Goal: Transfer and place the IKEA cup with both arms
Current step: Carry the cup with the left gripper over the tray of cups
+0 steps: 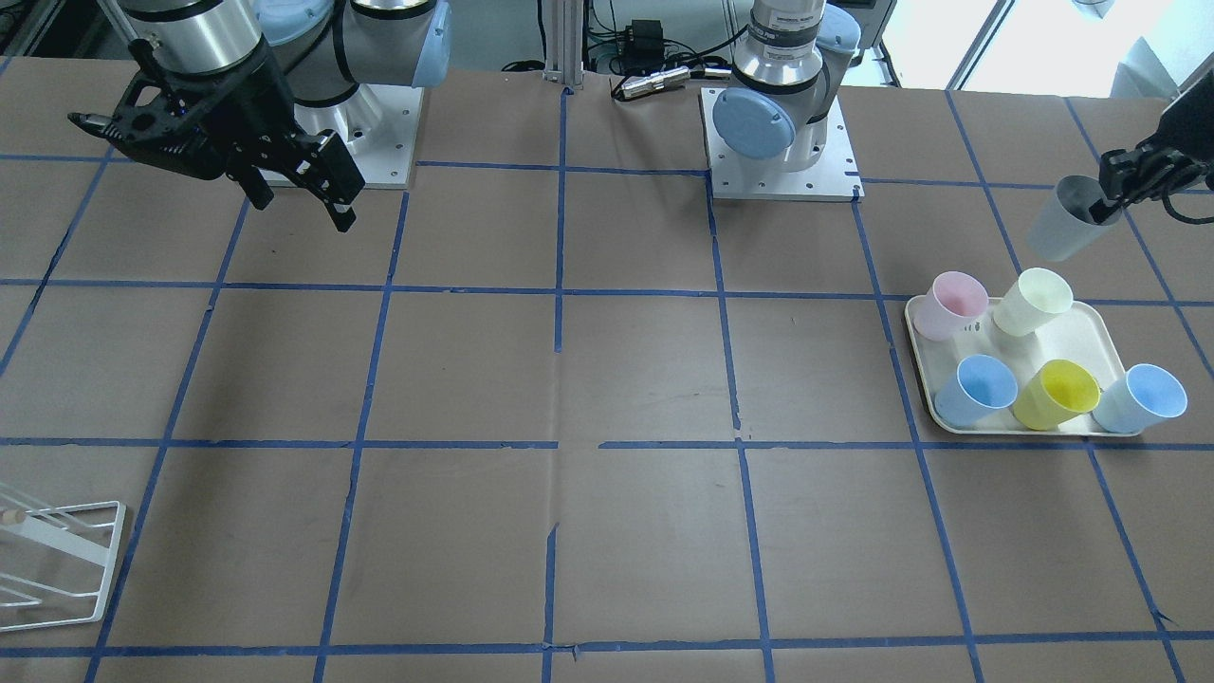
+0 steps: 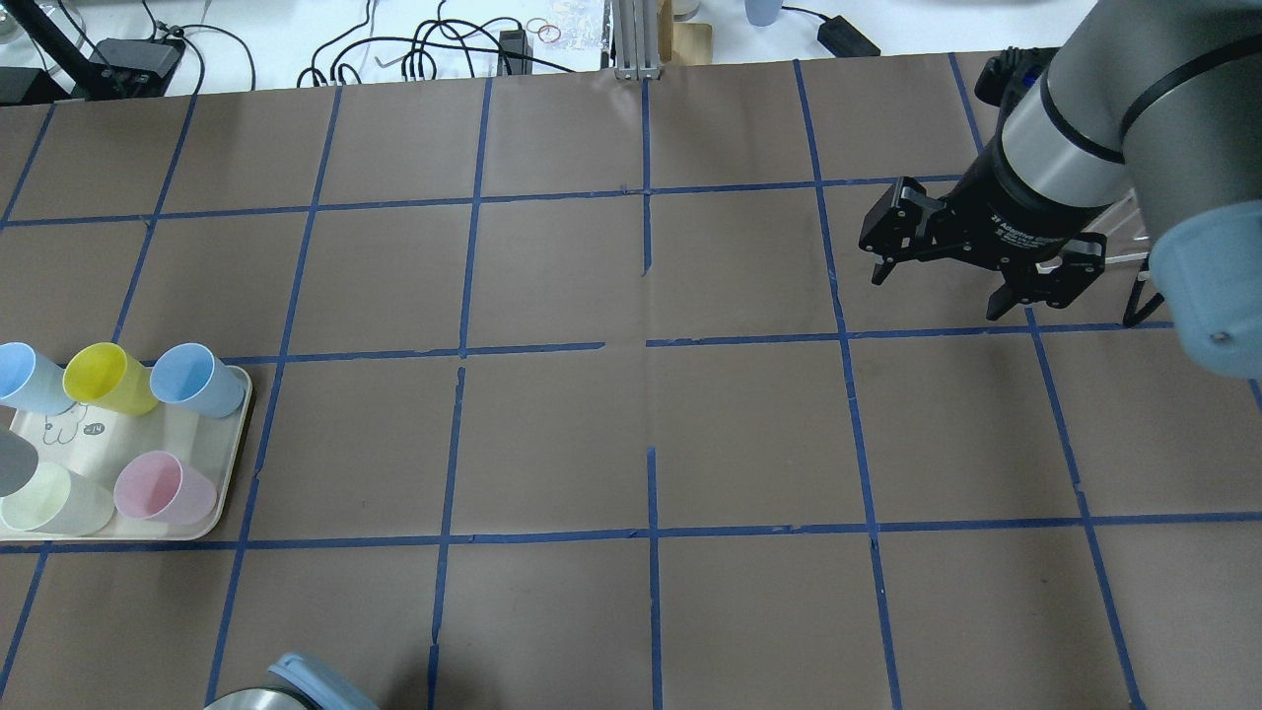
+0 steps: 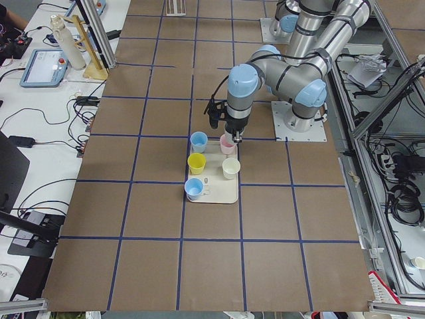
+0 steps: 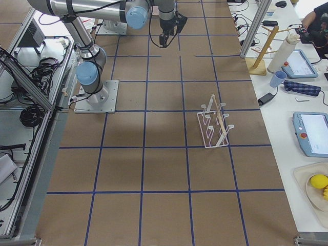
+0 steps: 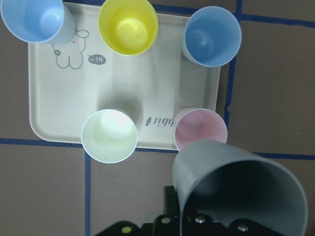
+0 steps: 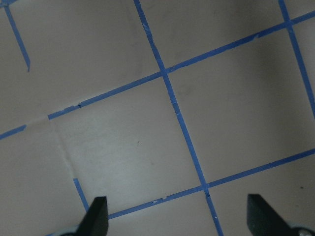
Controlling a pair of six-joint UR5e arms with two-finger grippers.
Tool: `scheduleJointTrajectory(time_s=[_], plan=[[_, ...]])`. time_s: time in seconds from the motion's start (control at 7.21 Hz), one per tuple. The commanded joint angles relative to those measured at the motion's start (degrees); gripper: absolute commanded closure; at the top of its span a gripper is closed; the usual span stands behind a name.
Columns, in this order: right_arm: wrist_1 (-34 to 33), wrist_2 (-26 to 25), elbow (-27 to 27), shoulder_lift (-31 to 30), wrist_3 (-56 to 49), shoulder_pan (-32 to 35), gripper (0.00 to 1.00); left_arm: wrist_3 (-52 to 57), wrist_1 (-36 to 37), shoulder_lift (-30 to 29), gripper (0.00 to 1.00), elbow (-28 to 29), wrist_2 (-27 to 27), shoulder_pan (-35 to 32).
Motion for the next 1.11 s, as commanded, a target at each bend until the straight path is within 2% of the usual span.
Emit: scheduleJointTrajectory(time_s=[0.0,0.28,0.42,0.55,0.97], plan=[[2.4,-1.7,0.5,-1.8,-4.0,0.6,0.0,8.6,1.9,-9.3,1.0,6.4,0.5,4.5],[3.1,-1.5,0.5,-1.8,-5.1,0.2,0.0,14.1,-1.7,-18.4,1.0,15.9,0.0,7.1],[2.9,-1.5,0.1,-2.0,-5.2,0.0,0.0,15.1,-1.4,-22.5,1.0,17.6,-0.5,7.6],[3.1,-1.9,0.2,-2.0,-5.0,0.2,0.0,15.0,-0.8,-25.8,1.0,18.4,-0.5,7.6],[2.8,-2.1,0.2,-1.7,-8.6,-0.5,0.0,11.6,3.4,-29.6,1.0,17.1,-0.9,6.0]])
